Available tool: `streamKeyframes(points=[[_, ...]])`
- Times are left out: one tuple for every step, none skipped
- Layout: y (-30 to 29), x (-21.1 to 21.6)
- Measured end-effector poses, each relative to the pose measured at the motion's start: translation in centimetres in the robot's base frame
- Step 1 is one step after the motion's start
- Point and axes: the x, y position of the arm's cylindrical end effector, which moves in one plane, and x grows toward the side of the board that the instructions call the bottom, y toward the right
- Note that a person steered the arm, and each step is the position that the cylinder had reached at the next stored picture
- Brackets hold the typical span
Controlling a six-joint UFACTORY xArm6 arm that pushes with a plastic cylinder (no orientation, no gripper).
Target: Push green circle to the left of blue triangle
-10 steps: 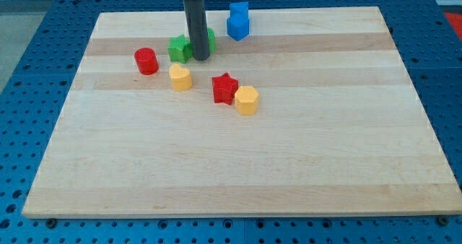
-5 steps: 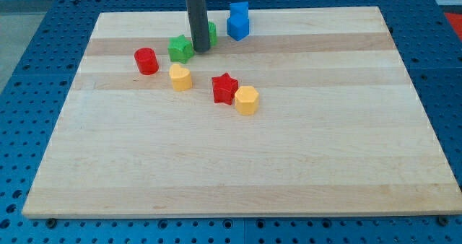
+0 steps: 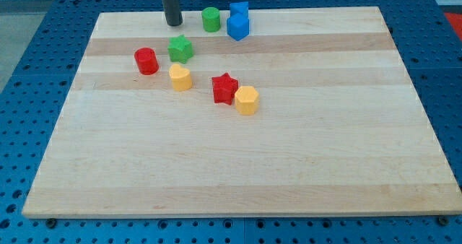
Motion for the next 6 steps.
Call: streamKeyframes(points=[[1.6,-0.2],[1.7,1.1],[2.5,2.4],[4.4,2.5],[7.3,1.4],[8.4,0.9]])
